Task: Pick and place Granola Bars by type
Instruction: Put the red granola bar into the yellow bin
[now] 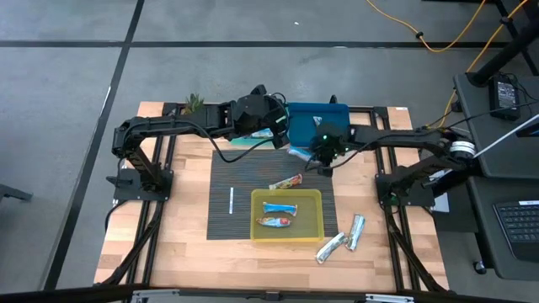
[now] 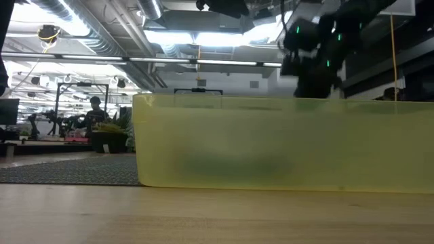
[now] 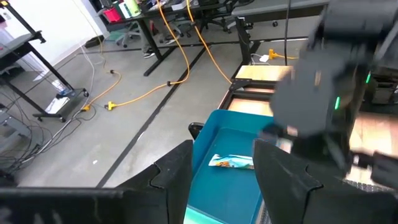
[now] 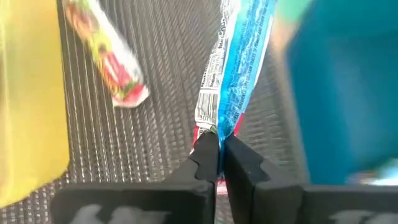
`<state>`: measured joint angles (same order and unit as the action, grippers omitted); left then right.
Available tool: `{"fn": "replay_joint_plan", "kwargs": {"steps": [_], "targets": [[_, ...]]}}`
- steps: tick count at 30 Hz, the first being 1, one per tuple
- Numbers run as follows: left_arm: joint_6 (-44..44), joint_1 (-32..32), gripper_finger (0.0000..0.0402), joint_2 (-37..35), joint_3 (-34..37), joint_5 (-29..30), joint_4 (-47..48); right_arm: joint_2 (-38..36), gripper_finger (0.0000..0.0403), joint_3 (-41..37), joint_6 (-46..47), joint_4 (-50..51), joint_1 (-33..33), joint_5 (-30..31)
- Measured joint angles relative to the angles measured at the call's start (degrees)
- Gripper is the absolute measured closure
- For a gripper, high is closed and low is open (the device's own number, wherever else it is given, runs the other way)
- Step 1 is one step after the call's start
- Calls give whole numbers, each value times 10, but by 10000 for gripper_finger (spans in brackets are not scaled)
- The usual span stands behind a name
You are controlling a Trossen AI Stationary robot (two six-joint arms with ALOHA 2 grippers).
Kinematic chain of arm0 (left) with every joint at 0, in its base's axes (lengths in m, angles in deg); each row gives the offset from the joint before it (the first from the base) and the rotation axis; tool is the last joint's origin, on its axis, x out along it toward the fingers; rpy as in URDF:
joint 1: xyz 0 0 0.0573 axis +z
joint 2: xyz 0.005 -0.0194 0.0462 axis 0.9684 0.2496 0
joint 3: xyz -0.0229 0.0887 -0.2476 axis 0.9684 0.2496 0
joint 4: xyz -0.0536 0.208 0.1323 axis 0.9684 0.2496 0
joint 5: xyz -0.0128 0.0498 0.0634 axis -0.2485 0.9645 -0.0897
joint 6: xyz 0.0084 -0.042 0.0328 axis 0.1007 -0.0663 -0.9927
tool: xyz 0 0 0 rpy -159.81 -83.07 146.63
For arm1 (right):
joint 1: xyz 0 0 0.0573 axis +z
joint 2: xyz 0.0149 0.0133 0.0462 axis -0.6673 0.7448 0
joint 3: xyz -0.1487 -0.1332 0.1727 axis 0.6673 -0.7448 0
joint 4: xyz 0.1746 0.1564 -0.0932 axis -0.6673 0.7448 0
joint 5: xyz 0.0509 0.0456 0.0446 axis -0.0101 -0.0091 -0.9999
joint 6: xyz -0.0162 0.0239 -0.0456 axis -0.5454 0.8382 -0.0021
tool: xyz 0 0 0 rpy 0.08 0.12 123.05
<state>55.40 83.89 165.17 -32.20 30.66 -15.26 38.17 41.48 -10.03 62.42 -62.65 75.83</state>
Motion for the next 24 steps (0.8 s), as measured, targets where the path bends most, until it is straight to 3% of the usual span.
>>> {"fn": "replay_joint_plan", "kwargs": {"steps": [10, 18, 24], "targets": [[0, 0, 240, 0, 0, 39, 0, -184, 383, 111, -11, 152, -5, 143], [16, 8, 238, 0, 0, 31, -12, -317, 378, 97, 30, 150, -34, 134], [30, 22, 232, 6, 0, -50, -68, -361, 385, 74, 18, 96, -35, 94]]}}
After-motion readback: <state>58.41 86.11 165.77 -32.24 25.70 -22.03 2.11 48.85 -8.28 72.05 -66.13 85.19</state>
